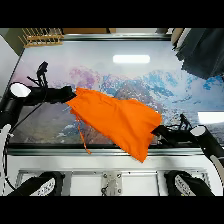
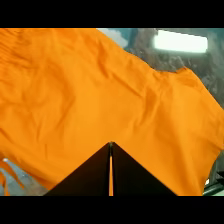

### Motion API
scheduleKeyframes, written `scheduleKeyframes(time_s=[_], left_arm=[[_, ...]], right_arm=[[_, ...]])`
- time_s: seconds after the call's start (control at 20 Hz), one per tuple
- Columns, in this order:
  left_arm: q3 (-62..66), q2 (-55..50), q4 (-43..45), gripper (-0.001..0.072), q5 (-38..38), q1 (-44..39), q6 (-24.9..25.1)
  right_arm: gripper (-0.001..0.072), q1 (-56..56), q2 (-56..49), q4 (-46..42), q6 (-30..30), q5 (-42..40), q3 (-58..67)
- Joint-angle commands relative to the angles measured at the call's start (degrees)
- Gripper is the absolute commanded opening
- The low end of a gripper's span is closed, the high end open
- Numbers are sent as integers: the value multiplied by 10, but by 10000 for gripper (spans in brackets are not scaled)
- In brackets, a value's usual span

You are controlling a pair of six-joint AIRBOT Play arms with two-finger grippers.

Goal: Fold the clothes and pants, and hang the long-sleeved shirts on hangers.

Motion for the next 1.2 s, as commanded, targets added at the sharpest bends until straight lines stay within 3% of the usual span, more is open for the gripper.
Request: scheduleKeyframes(time_s=[0.0,0.2,0.4,0.45,0.5,0.55,0.65,0.8,0.95,1.15], left_arm=[[0,3,0,13,11,-39,1],[0,3,0,13,13,-54,0],[0,3,-1,13,13,-54,-2],[0,3,-1,13,13,-54,-2],[0,3,-1,13,12,-54,-3],[0,3,-1,13,12,-54,-4],[0,3,-1,13,11,-54,-9],[0,3,-1,13,5,-54,-9],[0,3,-1,13,-5,-54,-9],[0,3,-1,13,-12,-54,-9]], right_arm=[[720,82,-65,106,-43,-103,-5],[720,166,-121,266,-155,-146,16],[704,213,-161,312,-202,-146,68],[548,219,-170,312,-211,-146,83],[290,222,-175,312,-233,-146,97],[115,222,-178,312,-256,-146,110],[0,209,-177,303,-292,-153,148],[5,134,-177,252,-285,-154,238],[5,12,-177,187,-213,-154,340],[5,-175,-157,178,-189,-156,398]])
